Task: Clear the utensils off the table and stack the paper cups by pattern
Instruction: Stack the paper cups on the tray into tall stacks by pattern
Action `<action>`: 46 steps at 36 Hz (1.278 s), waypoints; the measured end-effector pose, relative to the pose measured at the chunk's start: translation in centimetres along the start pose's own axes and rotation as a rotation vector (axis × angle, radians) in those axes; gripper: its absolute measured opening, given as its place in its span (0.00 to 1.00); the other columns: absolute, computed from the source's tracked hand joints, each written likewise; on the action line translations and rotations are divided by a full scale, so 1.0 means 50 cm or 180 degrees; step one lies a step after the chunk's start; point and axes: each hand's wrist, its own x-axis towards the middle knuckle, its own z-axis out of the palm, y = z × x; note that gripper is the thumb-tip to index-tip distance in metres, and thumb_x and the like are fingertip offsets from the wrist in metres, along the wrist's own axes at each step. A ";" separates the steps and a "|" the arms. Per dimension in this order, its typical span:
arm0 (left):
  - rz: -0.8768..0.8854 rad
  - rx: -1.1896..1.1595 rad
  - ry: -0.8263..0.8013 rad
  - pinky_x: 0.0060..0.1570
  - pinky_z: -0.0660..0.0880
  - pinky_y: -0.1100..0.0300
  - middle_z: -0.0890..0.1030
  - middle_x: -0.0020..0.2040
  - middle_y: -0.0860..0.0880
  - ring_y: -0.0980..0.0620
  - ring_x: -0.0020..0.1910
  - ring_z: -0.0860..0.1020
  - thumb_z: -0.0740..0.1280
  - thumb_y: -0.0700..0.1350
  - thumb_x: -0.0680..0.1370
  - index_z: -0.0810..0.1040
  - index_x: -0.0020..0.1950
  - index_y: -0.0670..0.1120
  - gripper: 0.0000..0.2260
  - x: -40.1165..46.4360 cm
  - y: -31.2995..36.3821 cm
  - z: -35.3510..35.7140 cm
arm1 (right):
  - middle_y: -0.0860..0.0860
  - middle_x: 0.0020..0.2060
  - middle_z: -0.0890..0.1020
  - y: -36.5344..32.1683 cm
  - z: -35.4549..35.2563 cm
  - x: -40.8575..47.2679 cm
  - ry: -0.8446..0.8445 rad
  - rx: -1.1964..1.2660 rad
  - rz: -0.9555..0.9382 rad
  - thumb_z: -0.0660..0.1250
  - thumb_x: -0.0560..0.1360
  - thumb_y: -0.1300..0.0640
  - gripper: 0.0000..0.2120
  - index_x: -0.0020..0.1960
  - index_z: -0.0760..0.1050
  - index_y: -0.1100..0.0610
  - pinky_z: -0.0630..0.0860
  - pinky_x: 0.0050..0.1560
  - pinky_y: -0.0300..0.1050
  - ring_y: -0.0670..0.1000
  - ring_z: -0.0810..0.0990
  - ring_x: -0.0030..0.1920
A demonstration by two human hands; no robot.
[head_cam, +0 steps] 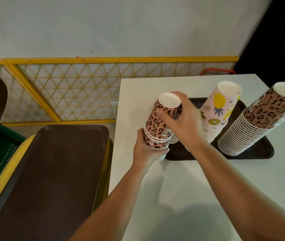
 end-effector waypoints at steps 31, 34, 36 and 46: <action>0.0010 0.0076 -0.0019 0.52 0.74 0.62 0.75 0.52 0.61 0.62 0.52 0.75 0.81 0.36 0.60 0.65 0.59 0.55 0.36 0.015 0.002 -0.008 | 0.54 0.63 0.74 0.094 0.012 0.075 0.0384 -0.0404 0.0342 0.72 0.71 0.53 0.32 0.70 0.63 0.59 0.67 0.61 0.40 0.53 0.72 0.64; 0.0024 0.0057 -0.0022 0.51 0.74 0.64 0.75 0.52 0.61 0.60 0.52 0.75 0.81 0.36 0.60 0.65 0.59 0.54 0.36 0.015 0.003 -0.006 | 0.53 0.67 0.71 0.087 0.010 0.066 0.0496 -0.0389 0.0266 0.71 0.71 0.49 0.34 0.71 0.62 0.59 0.61 0.62 0.33 0.51 0.68 0.68; 0.0025 0.0020 -0.0021 0.49 0.73 0.67 0.75 0.52 0.61 0.62 0.52 0.75 0.81 0.36 0.60 0.66 0.59 0.55 0.36 0.014 0.006 -0.005 | 0.52 0.66 0.72 0.068 0.006 0.052 0.0703 -0.0259 -0.0024 0.70 0.72 0.49 0.31 0.69 0.65 0.59 0.63 0.62 0.31 0.48 0.70 0.66; 0.0057 -0.0054 -0.0017 0.51 0.76 0.61 0.78 0.51 0.59 0.58 0.53 0.78 0.81 0.38 0.60 0.67 0.59 0.56 0.35 0.010 0.017 0.003 | 0.47 0.57 0.77 0.028 0.026 -0.014 -0.0356 -0.0183 -0.0046 0.75 0.65 0.46 0.32 0.65 0.68 0.53 0.70 0.57 0.36 0.44 0.74 0.58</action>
